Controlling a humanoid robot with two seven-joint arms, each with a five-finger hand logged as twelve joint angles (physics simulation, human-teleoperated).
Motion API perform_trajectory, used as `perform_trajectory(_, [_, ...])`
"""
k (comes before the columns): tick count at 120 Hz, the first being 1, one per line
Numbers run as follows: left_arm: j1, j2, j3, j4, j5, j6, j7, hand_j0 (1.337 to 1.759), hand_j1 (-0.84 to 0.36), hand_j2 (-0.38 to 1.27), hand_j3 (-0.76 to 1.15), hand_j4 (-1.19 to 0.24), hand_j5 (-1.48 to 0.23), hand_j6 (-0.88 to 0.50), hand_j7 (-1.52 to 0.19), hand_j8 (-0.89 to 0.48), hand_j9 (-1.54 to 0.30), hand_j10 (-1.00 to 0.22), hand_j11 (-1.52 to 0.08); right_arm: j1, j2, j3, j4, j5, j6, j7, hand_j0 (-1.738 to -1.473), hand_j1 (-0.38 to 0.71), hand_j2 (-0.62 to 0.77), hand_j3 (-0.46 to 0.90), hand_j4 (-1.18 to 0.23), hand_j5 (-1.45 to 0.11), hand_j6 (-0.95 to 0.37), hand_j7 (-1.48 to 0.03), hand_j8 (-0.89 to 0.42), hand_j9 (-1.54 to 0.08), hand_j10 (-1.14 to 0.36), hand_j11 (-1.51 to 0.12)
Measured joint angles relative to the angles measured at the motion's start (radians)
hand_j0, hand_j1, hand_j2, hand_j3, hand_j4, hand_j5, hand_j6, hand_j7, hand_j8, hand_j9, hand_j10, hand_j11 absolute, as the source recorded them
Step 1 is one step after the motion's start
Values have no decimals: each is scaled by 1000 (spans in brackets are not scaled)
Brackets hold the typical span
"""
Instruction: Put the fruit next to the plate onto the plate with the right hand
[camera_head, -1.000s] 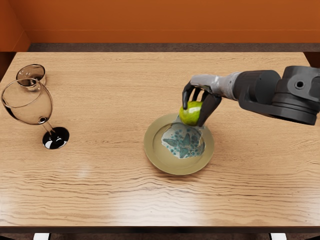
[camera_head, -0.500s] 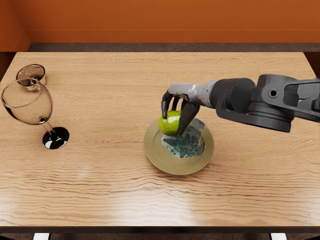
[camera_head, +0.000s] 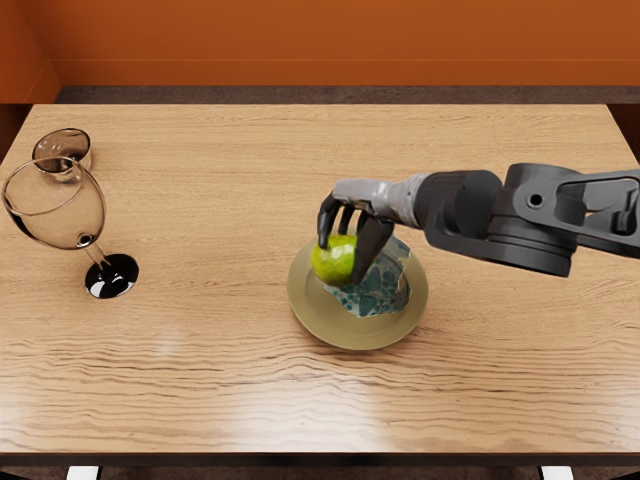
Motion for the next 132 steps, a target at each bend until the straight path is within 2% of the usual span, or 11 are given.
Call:
perform_trajectory(8, [0, 0, 0, 0, 0, 0, 0, 1658, 349, 0, 0, 0, 0, 0, 0, 0, 0, 0, 0, 8, -9, 1, 0, -3, 3, -1, -1658, 81, 259, 0, -497, -765, -176, -692, -148, -746, -292, -751])
perform_trajectory(18, [0, 0, 0, 0, 0, 0, 0, 1658, 349, 0, 0, 0, 0, 0, 0, 0, 0, 0, 0, 14, -13, 1, 0, -5, 6, -1, -1658, -53, 171, 0, -340, -520, -127, -472, -108, -508, -203, -511])
perform_trajectory(29, [0, 0, 0, 0, 0, 0, 0, 1658, 349, 0, 0, 0, 0, 0, 0, 0, 0, 0, 0, 22, -15, 1, 0, -6, 17, -1, -1658, -148, 107, 0, -227, -345, -92, -314, -79, -337, -140, -339])
perform_trajectory(42, [0, 0, 0, 0, 0, 0, 0, 1658, 349, 0, 0, 0, 0, 0, 0, 0, 0, 0, 0, 33, -18, 10, 0, 10, 29, -2, -1658, -218, 61, 0, -146, -218, -66, -199, -59, -213, -94, -214])
perform_trajectory(52, [0, 0, 0, 0, 0, 0, 0, 1658, 349, 0, 0, 0, 0, 0, 0, 0, 0, 0, 0, 18, -20, 58, 0, 98, 35, -2, -1658, -250, 39, 0, -107, -157, -54, -145, -49, -154, -72, -155])
perform_trajectory(61, [0, 0, 0, 0, 0, 0, 0, 1658, 349, 0, 0, 0, 0, 0, 0, 0, 0, 0, 0, -34, -24, 156, 0, 189, 89, -2, -1658, -270, 25, 0, -83, -121, -47, -112, -44, -119, -60, -119])
perform_trajectory(72, [0, 0, 0, 0, 0, 0, 0, 1658, 349, 0, 0, 0, 0, 0, 0, 0, 0, 0, 0, -127, -88, 310, 0, 357, 269, -2, -1658, -285, 14, 0, -65, -92, -42, -86, -40, -91, -50, -91])
perform_trajectory(83, [0, 0, 0, 0, 0, 0, 0, 1658, 349, 0, 0, 0, 0, 0, 0, 0, 0, 0, 0, -180, -184, 388, 0, 548, 476, -2, -1658, -293, 7, 0, -54, -75, -40, -71, -38, -74, -44, -74])
perform_trajectory(100, [0, 0, 0, 0, 0, 0, 0, 1658, 349, 0, 0, 0, 0, 0, 0, 0, 0, 0, 0, -238, -326, 430, -1, 798, 658, -2, -1658, -301, 0, 0, -44, -59, -37, -58, -36, -59, -39, -59])
perform_trajectory(132, [-1, 0, 1, 0, 0, 0, 0, 1658, 349, 0, 0, 0, 0, 0, 0, 0, 0, 0, 0, -358, -577, 441, -30, 1068, 716, -2, -1658, -308, -5, 0, -34, -46, -32, -46, -32, -46, -33, -46])
